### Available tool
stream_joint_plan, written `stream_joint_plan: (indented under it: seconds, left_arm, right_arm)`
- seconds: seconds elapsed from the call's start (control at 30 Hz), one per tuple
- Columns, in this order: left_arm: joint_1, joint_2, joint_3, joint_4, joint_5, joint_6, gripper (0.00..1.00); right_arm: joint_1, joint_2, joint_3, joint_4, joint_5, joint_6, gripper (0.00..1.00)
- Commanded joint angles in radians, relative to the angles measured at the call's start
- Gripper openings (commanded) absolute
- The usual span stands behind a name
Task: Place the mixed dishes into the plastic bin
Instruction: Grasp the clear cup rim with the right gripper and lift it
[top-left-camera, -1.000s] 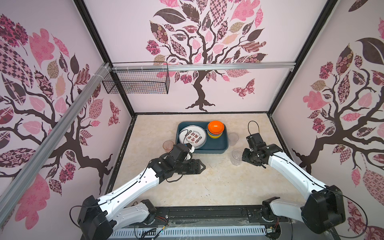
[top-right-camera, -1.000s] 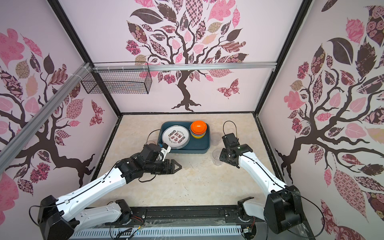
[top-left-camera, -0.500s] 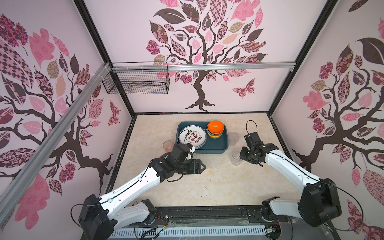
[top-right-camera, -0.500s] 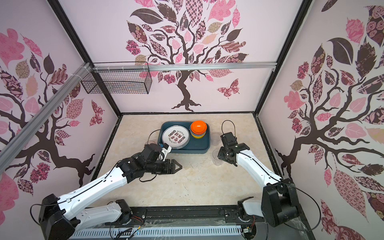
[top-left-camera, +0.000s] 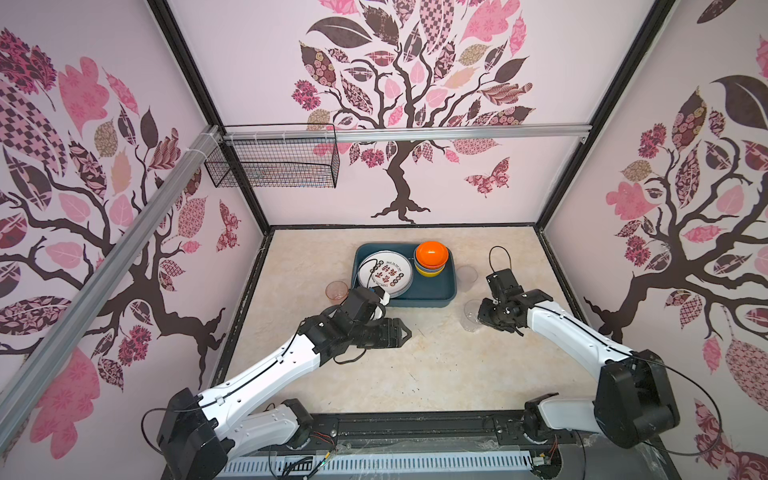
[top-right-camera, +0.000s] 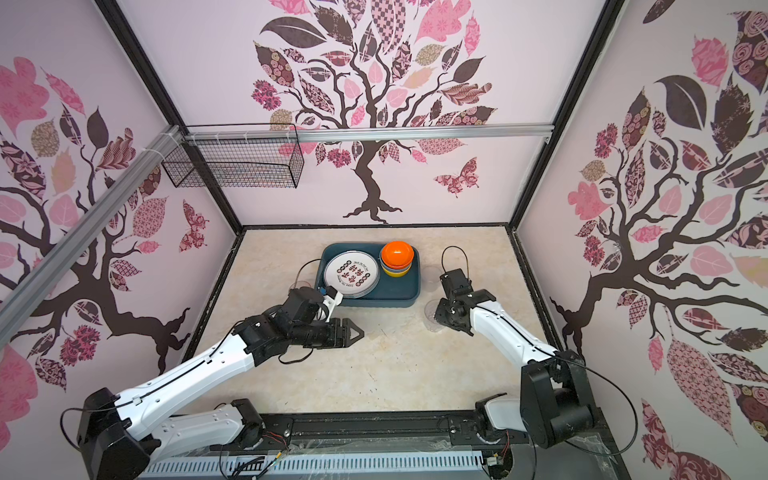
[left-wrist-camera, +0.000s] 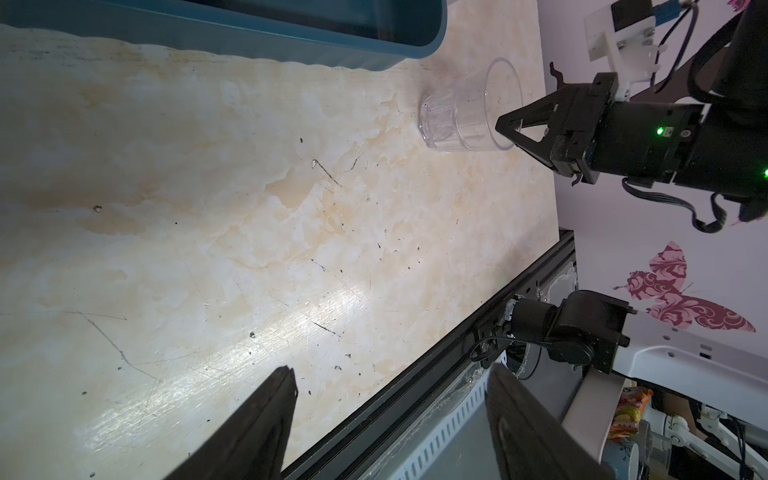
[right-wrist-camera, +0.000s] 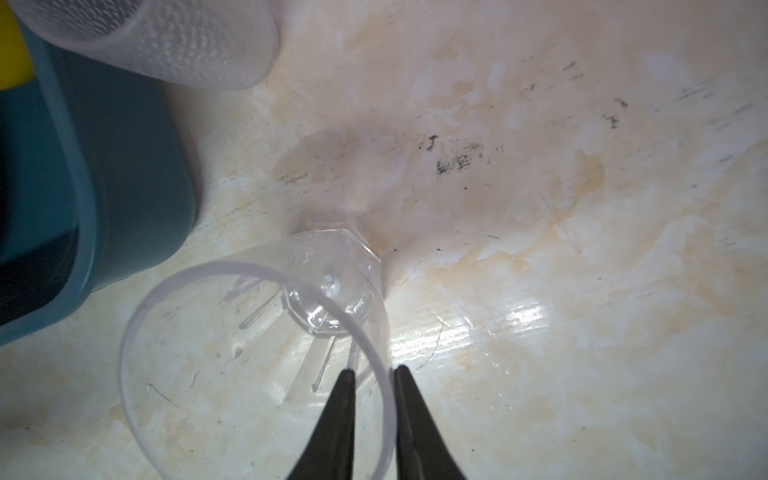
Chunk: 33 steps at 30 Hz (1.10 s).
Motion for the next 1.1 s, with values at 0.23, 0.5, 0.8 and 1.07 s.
stream_joint_plan:
  seconds: [0.23,0.5,0.8,1.07]
  left_arm:
    - [-0.005,-0.029,-0.039,0.014,-0.021,0.003,0.75]
    - [0.001,-0.067,-0.053,-0.004,-0.076,-0.016,0.75]
    - [0.089,-0.139,-0.084,-0.032,-0.090,-0.029,0.76]
    - [0.138,-0.188,-0.087,-0.084,-0.127,-0.021,0.76]
  right_arm:
    - [-0.003,0.012,0.021,-0.046,0.003,-0.031,0.05]
    - [-0.003,0.002,0.093,-0.151,0.005,-0.083,0.00]
    - [0.005,-0.030,0.171,-0.227,-0.056,-0.123,0.00]
    - [0.037,-0.009,0.276,-0.279,-0.095,-0.146,0.00]
